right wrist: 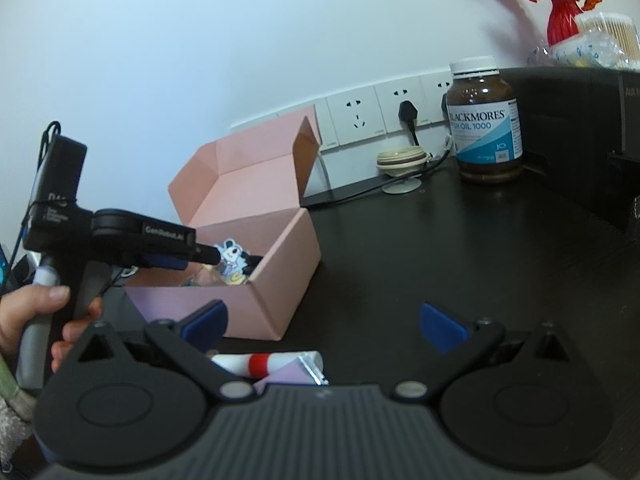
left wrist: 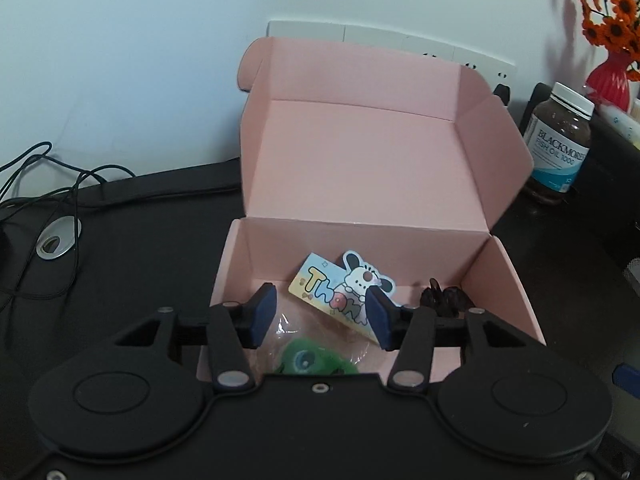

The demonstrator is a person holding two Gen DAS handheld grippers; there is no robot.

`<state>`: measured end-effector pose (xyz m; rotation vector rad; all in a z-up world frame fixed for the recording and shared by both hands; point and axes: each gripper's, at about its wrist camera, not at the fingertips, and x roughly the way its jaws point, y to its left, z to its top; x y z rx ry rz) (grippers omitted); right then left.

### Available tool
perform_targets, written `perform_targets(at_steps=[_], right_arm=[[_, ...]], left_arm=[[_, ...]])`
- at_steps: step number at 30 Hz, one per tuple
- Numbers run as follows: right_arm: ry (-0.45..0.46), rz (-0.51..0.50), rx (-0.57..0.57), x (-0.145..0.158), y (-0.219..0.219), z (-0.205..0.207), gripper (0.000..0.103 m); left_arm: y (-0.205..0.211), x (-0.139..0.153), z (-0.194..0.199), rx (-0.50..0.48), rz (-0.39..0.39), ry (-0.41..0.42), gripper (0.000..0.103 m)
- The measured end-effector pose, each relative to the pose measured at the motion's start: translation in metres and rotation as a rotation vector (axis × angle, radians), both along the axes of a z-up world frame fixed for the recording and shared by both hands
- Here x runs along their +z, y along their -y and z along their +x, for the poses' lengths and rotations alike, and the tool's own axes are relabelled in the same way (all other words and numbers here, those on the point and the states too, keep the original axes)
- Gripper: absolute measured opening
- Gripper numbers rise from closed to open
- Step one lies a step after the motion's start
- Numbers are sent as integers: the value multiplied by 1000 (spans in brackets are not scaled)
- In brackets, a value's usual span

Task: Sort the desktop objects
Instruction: 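Lower the bagged frog toy into the pink box with the left gripper, then open the left gripper to release the frog toy in the box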

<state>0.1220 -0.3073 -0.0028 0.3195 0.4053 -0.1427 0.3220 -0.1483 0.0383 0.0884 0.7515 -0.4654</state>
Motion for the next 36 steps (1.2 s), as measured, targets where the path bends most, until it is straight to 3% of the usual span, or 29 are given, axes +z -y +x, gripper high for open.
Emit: perform_targets(at_steps=[6,10,12,15,18,24,29,36], right_arm=[[-1,10,5,0,0,-1,102],[-7,14,3,-1,1,0,102],[-7,19,4,-1,2,0,102],[-9,21,2,-1,2,0,102],[-11,19,0,-1,1,0,102],[-11,14,-10,-1,1,0,102],[-20,5,-15,-1,0,2,102],[-25,2,-26,-1,1,3,102]], left_arm=[[15,-7,-14,-42,67,18,64],[13,-3,-26,-38,63,65,70],[7,4,-31,-25,52,103,85],[-7,16,-35,26,67,164,98],[-20,25,-38,75,86,212,98],[-36,9,-46,141,155,227,98],[-40,-4,-49,119,102,162,98],[-41,-5,-58,93,89,176,99]])
